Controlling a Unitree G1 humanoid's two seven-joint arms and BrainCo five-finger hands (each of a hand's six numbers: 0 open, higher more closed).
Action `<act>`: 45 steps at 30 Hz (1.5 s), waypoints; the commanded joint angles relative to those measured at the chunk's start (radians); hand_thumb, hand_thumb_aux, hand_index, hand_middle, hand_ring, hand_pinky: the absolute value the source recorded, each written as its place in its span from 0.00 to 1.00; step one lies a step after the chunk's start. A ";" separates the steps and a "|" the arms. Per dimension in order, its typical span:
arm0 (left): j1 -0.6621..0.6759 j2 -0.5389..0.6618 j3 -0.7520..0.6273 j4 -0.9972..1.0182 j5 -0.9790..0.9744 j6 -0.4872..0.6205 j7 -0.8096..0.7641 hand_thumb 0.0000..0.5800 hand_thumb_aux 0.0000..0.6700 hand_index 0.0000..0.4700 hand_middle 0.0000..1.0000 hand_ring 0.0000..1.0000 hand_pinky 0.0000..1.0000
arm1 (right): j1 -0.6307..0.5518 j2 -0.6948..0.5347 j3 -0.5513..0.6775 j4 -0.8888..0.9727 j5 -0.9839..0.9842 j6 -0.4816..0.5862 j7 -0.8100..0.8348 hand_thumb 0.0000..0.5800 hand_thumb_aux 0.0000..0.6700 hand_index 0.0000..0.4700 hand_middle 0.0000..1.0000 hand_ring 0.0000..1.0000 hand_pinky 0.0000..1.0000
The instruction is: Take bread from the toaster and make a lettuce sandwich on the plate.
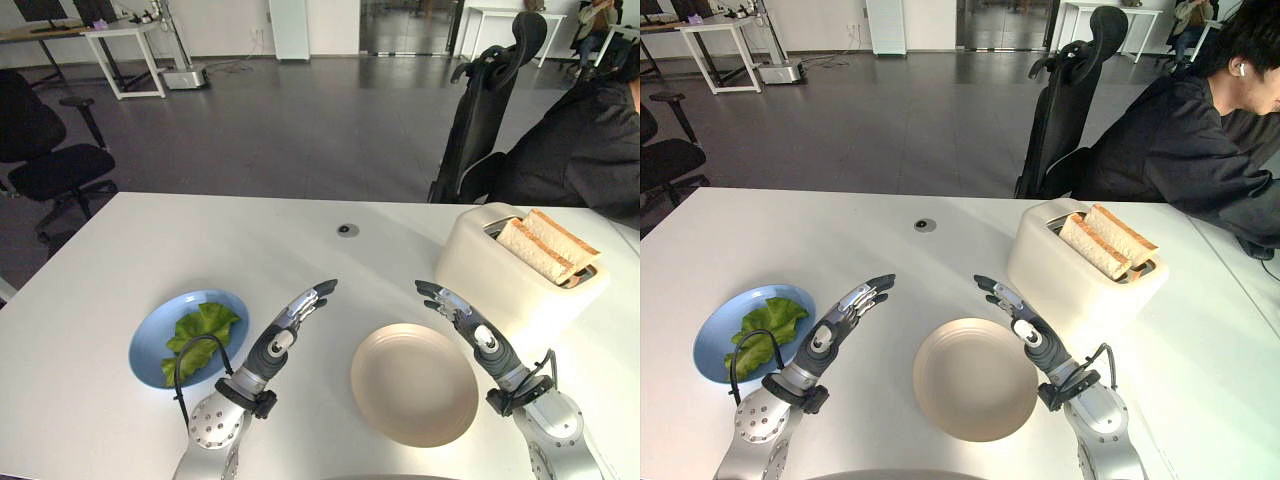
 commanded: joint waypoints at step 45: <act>-0.043 -0.019 -0.047 0.050 0.043 0.022 -0.030 0.00 0.00 0.00 0.00 0.00 0.00 | -0.291 -0.480 -0.377 0.455 -0.337 0.027 -0.150 0.89 0.67 0.67 0.00 0.00 0.00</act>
